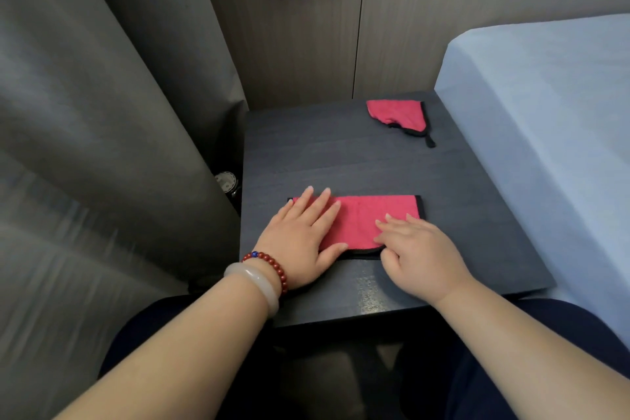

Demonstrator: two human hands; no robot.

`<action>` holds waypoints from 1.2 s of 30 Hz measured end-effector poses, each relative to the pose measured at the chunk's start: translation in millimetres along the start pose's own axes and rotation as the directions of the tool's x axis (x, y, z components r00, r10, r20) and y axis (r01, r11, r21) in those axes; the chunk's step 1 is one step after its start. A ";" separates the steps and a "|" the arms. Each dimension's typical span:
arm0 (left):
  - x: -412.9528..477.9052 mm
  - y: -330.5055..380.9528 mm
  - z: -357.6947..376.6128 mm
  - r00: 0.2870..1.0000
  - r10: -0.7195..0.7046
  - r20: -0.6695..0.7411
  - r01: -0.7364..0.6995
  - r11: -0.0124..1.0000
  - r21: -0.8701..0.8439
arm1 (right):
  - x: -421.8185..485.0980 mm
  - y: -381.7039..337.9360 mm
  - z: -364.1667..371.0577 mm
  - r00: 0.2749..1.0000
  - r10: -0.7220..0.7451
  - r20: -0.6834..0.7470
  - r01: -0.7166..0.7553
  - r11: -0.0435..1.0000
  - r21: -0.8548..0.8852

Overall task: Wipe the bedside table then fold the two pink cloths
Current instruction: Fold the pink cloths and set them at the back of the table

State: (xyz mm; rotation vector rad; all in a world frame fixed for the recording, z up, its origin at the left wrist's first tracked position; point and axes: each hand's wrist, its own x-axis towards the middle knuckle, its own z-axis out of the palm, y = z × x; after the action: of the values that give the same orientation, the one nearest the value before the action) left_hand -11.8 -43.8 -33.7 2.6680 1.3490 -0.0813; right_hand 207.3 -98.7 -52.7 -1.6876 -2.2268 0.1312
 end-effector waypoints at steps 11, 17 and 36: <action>22.1 10.5 28.7 0.975 -0.219 0.019 0.220 0.975 -0.027 | 38.5 -11.8 25.0 0.921 0.321 0.222 -0.290 0.943 -0.161; 12.5 -2.0 28.5 0.971 -0.241 0.004 0.241 0.970 0.021 | 34.6 13.4 17.5 0.874 0.414 0.253 -0.373 0.907 -0.196; 5.5 29.7 11.0 0.974 -0.225 0.028 0.222 0.972 0.082 | 59.0 46.5 3.2 0.853 0.486 0.188 -0.422 0.856 -0.299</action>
State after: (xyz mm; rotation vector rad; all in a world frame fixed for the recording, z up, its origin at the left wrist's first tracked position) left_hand 15.5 -58.5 -42.0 2.5504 1.6620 -0.2119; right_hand 235.1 -28.9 -55.9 -2.4524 -2.0258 0.2054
